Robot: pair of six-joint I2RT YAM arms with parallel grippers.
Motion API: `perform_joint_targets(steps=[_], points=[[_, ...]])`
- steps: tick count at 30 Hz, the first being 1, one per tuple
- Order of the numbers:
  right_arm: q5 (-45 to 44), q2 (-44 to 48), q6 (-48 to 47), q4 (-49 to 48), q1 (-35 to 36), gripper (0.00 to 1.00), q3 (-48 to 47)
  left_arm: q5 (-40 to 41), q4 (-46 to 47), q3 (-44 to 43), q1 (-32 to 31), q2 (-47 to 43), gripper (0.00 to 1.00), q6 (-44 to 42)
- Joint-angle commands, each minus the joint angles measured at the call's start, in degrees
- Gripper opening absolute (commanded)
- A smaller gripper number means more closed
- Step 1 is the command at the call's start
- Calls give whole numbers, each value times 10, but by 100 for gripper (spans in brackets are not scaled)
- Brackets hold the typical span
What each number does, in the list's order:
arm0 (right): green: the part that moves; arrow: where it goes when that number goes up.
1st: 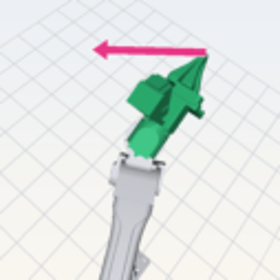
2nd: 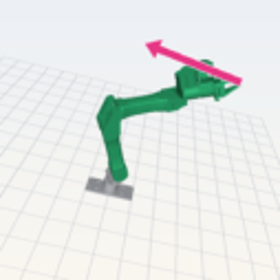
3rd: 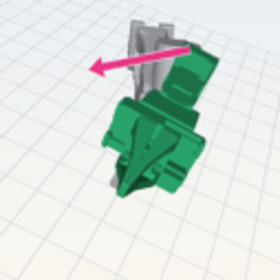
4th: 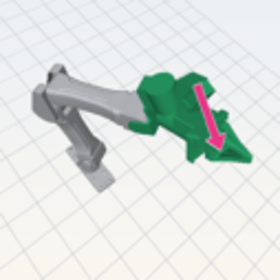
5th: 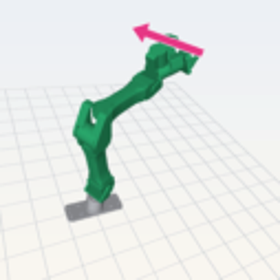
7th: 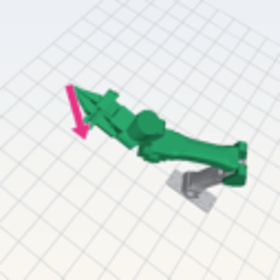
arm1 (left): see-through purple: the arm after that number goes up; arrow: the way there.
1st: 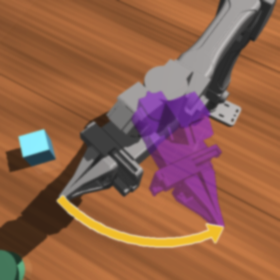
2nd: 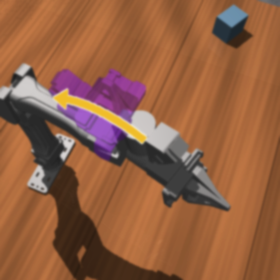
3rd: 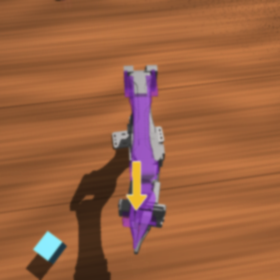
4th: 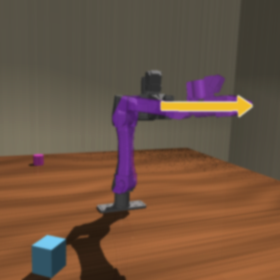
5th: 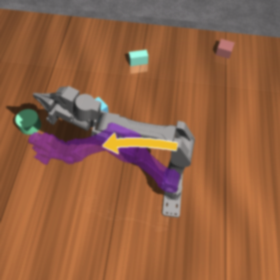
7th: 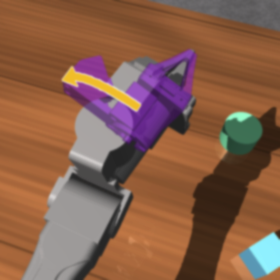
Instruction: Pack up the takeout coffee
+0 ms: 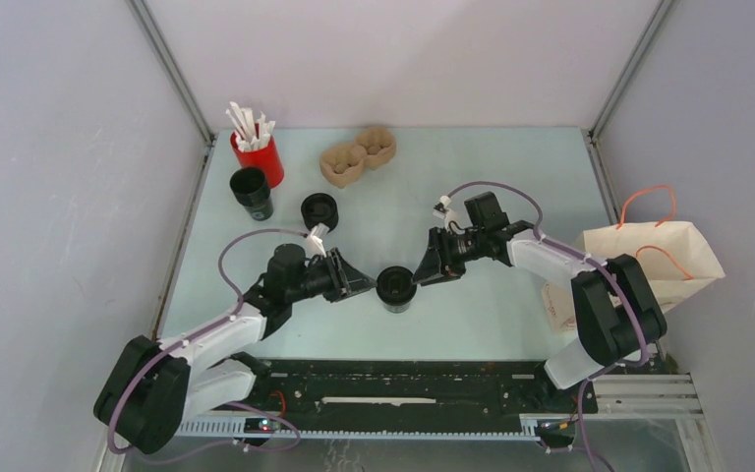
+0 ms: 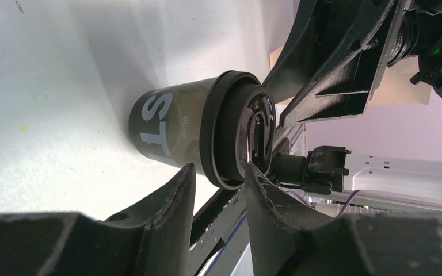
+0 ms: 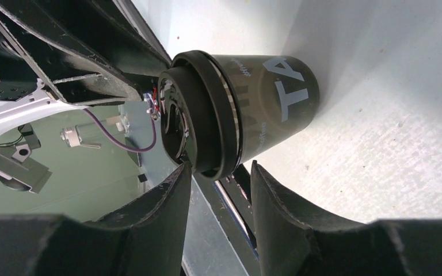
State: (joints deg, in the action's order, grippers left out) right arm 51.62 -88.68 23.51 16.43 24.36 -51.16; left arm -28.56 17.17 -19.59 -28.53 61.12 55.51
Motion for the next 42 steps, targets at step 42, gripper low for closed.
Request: perform_joint_targets(steps=[42], points=[[-6,-43,35,-59,-5,38,7,78,-94,-43,-28,47,35,-76]])
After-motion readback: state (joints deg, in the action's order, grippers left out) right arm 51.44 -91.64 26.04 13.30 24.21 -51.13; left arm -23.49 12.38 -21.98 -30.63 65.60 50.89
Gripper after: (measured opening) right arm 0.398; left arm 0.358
